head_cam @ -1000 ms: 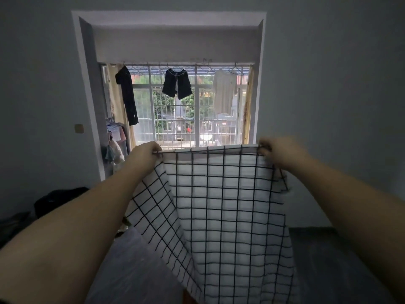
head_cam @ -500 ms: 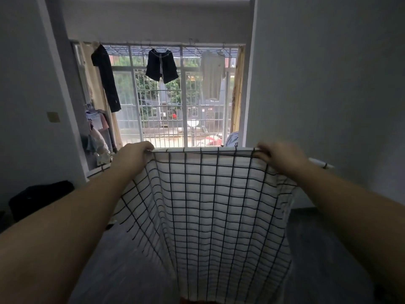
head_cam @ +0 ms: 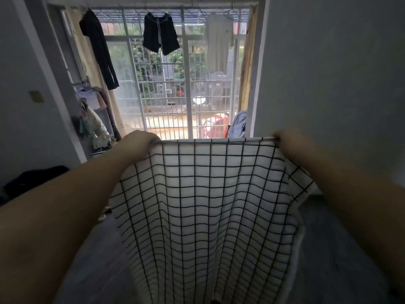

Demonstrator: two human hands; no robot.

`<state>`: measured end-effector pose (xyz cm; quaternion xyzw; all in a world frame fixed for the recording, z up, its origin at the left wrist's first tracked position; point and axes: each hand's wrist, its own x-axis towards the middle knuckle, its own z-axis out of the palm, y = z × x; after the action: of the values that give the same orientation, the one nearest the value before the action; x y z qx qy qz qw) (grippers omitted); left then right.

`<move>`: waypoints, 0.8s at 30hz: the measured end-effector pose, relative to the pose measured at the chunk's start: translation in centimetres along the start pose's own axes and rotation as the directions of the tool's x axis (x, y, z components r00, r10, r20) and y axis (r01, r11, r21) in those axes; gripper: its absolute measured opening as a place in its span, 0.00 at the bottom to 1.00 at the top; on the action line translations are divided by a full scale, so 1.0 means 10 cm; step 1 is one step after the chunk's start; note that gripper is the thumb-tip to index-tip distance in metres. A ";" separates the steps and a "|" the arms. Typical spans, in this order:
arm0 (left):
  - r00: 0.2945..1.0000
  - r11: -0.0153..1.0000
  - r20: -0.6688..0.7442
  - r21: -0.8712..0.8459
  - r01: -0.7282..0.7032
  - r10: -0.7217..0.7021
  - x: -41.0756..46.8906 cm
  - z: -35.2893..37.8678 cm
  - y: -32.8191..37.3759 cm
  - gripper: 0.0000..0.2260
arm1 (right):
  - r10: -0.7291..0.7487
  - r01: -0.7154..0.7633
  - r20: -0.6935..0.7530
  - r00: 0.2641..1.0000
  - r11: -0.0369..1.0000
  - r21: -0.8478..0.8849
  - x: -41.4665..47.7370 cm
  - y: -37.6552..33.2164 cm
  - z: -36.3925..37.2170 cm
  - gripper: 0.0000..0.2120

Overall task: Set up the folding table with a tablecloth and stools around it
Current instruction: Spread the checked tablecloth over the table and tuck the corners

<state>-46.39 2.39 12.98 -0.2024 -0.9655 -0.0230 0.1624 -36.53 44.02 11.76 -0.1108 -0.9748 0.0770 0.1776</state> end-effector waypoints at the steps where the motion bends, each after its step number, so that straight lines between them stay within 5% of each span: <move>1: 1.000 1.000 0.028 0.011 0.001 -0.001 0.15 0.07 0.01 0.16 | 0.012 -0.012 -0.005 1.000 1.000 0.009 0.16 0.03 0.09 0.12; 5: 0.997 1.000 0.071 -0.020 -0.023 0.025 0.77 0.27 -0.03 0.16 | 0.044 -0.041 -0.043 0.998 0.997 0.059 0.81 0.13 0.36 0.12; 15: 0.985 1.000 -0.173 -0.002 0.020 -0.020 1.54 0.30 -0.08 0.15 | -0.042 0.052 -0.298 0.954 0.998 0.025 1.43 0.26 0.33 0.18; 24: 0.973 0.999 -0.232 0.038 0.012 -0.003 1.58 0.17 -0.03 0.18 | -0.041 0.042 -0.311 0.950 0.999 -0.004 1.45 0.27 0.13 0.17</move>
<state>-60.70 8.34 16.47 -0.1913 -0.9410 -0.0281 0.2778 -49.68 49.96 14.81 -0.1008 -0.9367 0.0560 0.3305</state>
